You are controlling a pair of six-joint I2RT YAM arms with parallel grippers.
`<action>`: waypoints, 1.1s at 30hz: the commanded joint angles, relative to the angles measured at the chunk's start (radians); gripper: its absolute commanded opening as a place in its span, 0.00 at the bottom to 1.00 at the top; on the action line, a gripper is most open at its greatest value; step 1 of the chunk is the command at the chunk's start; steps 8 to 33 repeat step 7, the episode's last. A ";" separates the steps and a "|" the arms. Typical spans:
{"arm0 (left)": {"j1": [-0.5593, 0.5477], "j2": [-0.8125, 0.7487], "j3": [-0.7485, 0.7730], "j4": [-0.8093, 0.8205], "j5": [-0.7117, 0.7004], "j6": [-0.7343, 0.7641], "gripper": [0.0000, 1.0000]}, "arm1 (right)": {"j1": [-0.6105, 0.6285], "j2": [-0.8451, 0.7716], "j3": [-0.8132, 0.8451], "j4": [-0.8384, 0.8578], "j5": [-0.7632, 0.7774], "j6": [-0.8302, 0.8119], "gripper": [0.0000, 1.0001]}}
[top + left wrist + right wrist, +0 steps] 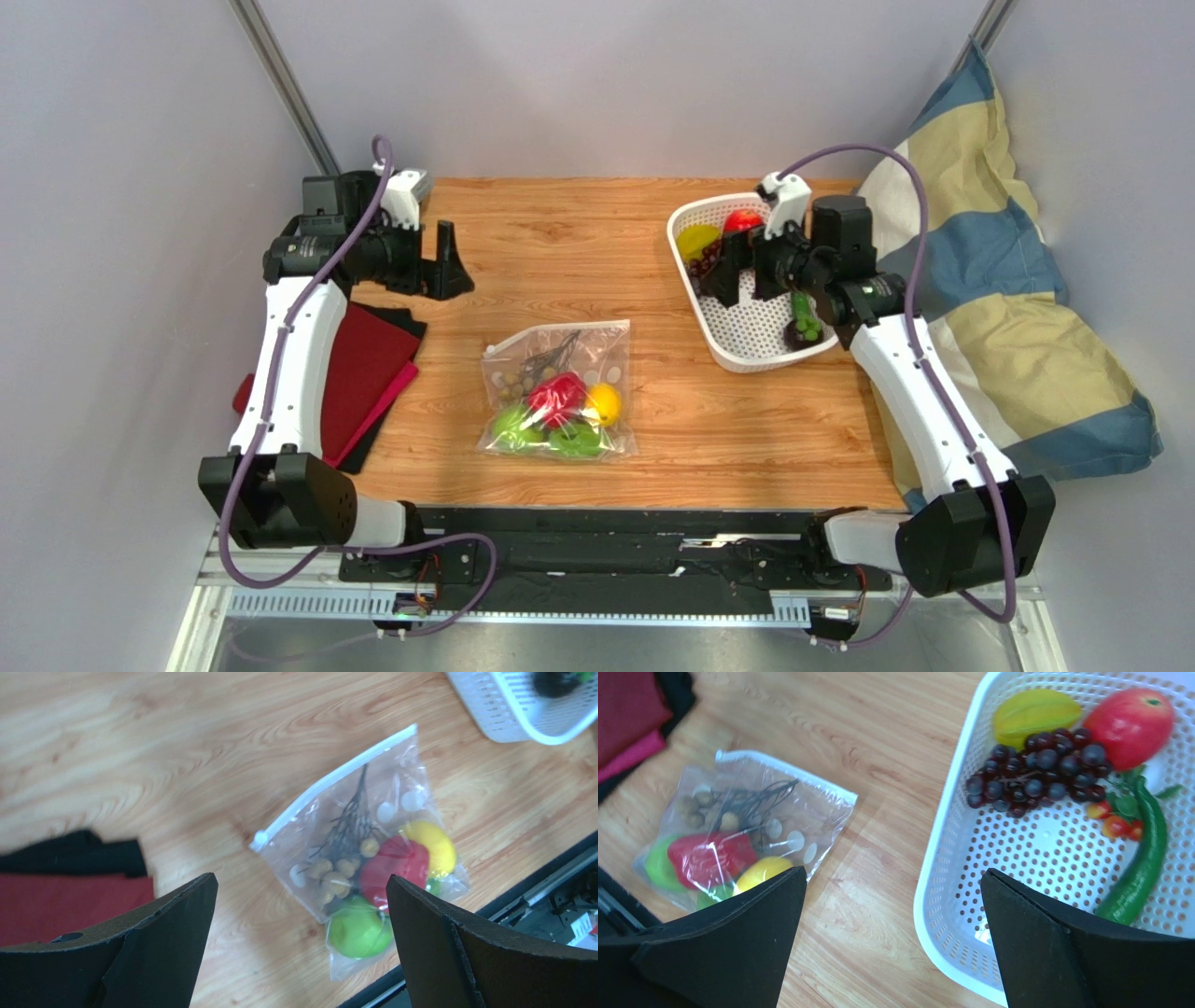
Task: Place the food in the zip-top bag and seal the zipper
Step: Reset both arms
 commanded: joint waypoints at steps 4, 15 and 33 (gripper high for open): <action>0.041 -0.083 -0.104 0.001 -0.083 -0.007 0.99 | -0.125 -0.114 -0.082 0.084 -0.010 0.121 1.00; 0.039 -0.086 -0.072 0.004 -0.111 0.009 0.99 | -0.135 -0.136 -0.090 0.096 0.000 0.120 1.00; 0.039 -0.086 -0.072 0.004 -0.111 0.009 0.99 | -0.135 -0.136 -0.090 0.096 0.000 0.120 1.00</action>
